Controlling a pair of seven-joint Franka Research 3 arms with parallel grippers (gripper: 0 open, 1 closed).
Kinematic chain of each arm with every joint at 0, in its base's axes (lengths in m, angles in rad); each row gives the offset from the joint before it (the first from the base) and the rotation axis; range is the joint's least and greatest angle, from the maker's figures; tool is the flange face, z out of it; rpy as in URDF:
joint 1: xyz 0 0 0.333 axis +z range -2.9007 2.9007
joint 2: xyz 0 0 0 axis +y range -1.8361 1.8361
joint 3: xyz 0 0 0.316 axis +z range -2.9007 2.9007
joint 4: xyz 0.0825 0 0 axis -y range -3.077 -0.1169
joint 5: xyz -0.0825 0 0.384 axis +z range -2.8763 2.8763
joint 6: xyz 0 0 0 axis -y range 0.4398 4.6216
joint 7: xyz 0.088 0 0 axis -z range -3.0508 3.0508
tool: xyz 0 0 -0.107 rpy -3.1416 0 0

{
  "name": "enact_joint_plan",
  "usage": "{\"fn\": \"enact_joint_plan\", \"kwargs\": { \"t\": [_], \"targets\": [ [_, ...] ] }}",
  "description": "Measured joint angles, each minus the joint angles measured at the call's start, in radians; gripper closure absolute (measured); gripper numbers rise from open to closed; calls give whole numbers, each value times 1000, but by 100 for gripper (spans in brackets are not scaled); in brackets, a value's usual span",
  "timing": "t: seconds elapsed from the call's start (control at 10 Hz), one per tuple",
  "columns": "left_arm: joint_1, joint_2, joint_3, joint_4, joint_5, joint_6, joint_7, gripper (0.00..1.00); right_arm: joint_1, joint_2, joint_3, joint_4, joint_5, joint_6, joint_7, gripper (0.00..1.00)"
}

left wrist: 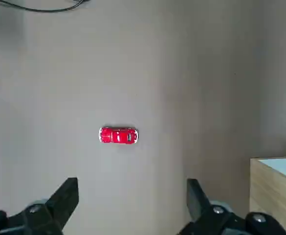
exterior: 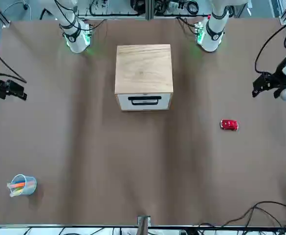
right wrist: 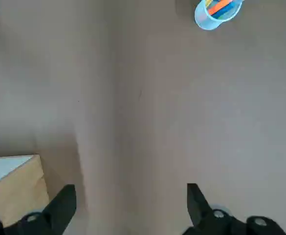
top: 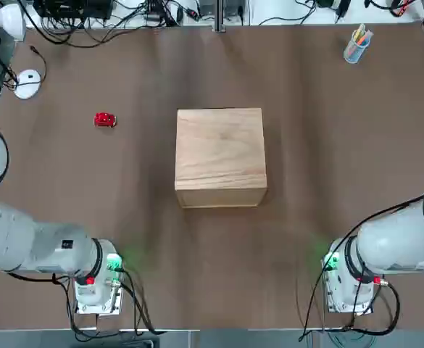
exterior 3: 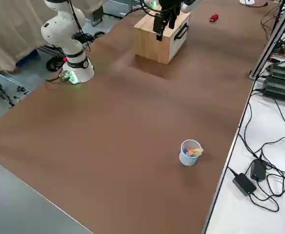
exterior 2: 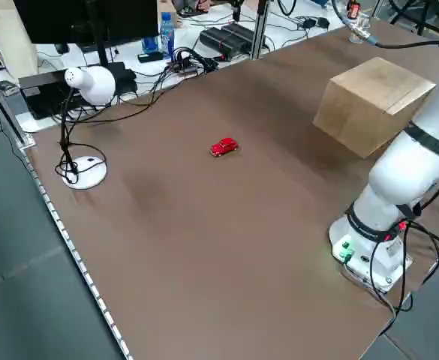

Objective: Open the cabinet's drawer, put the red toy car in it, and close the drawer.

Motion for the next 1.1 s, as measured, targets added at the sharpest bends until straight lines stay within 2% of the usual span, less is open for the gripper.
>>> {"fn": "enact_joint_plan", "kwargs": {
  "t": [0.6, 0.8, 1.0, 1.1],
  "targets": [
    [-1, 1, -7, 0, 0, 0, -3, 2, 26, 10, 2, -5, 10, -2, 0, 0],
    [-4, 14, -53, -4, 0, -2, -50, 3, 58, 47, 4, -11, 84, -2, 1, 0],
    [-8, 44, -124, -5, 0, -2, -126, 13, 92, 109, 5, -12, 169, 0, 0, 0],
    [-10, 61, -167, -6, 0, -3, -178, 31, 124, 152, 7, -10, 205, 10, 0, 0]
  ]
}}
